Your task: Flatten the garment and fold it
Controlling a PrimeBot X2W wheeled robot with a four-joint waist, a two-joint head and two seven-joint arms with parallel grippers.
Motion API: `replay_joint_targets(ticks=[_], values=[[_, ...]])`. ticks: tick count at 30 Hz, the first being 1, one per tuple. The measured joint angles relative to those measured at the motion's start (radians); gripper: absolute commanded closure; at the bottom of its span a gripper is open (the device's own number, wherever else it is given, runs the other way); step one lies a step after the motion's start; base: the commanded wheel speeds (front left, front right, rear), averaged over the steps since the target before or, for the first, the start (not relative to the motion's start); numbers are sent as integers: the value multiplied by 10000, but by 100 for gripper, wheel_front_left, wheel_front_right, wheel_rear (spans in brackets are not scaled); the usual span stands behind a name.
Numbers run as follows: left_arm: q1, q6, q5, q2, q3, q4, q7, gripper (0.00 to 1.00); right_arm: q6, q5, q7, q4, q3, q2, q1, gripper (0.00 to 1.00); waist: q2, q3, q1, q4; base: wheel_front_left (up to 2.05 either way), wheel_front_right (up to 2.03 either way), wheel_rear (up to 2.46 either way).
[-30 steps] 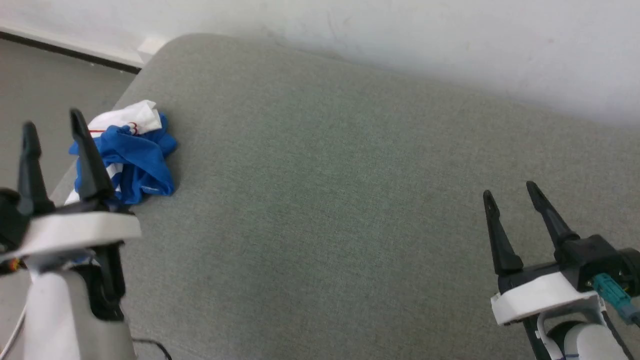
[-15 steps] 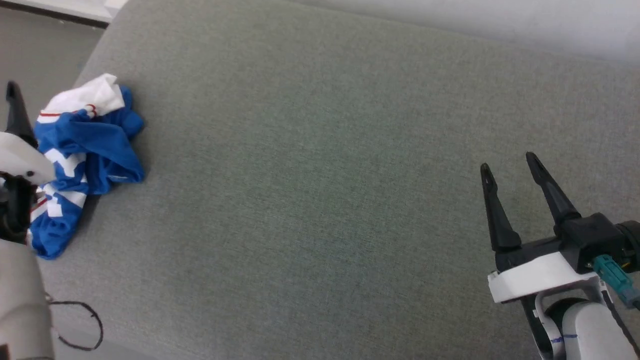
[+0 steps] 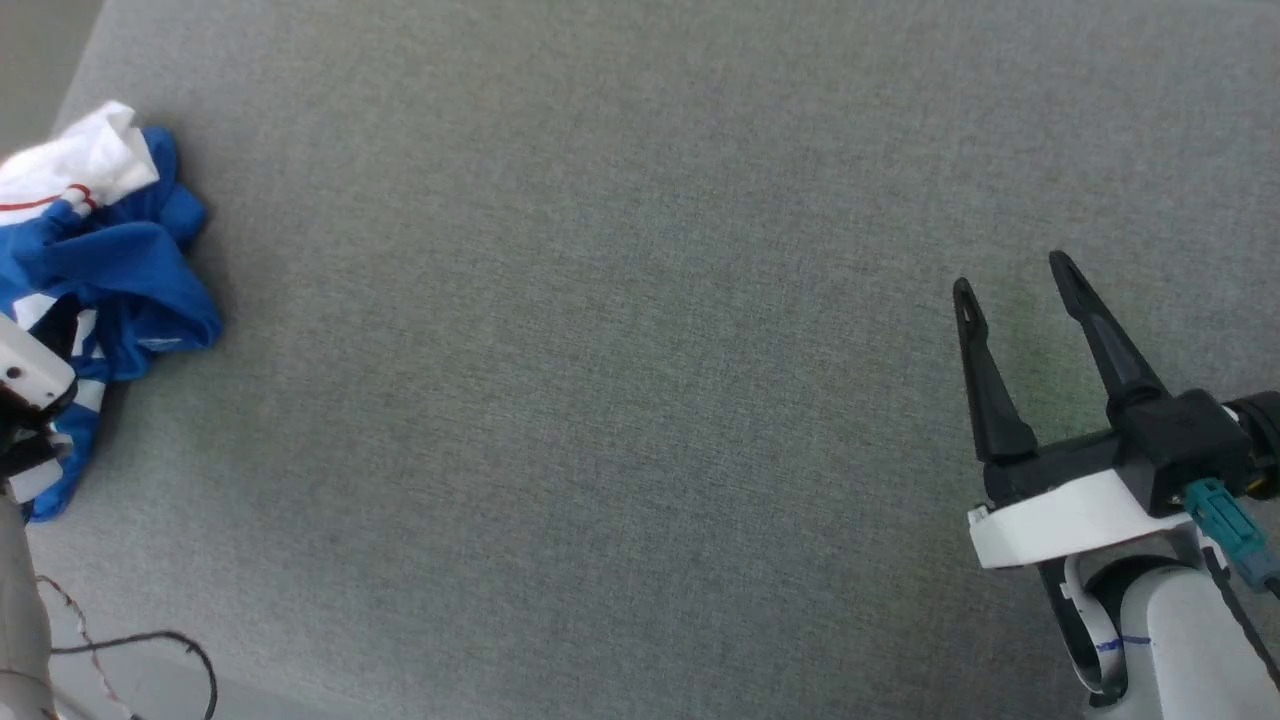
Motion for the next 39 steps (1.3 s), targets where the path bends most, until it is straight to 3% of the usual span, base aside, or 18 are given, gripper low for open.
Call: replay_joint_targets(ticks=[9,10,14,18,22,31,39], values=[[-884,-163,-470,301,-401,1204,616,0,0,-17,15,-198,253,-113,-298,0,1,868,1,-64,0,0,0],[-920,-171,-470,382,-500,1243,619,4,0,-15,13,-196,288,-117,-342,0,1,920,1,-79,0,0,0],[-942,-171,-604,493,-966,1277,782,100,0,-13,12,-190,330,-140,-428,0,1,897,-1,-187,0,0,0],[-941,-171,-817,546,-1415,1214,995,100,0,-10,0,-171,324,-163,-476,0,2,731,-1,-244,0,0,0],[-938,-174,-790,644,-1636,1076,265,100,0,13,-17,-58,288,-151,-467,0,2,465,-1,-270,0,0,0],[-1666,-105,288,1170,-2355,506,-3116,100,0,330,-385,443,56,-36,-78,0,1,-594,-2,-220,0,0,0],[-2663,278,1308,1179,-3124,-209,-6138,100,0,851,-750,826,-186,6,337,0,1,-1805,-3,-165,0,0,0]])
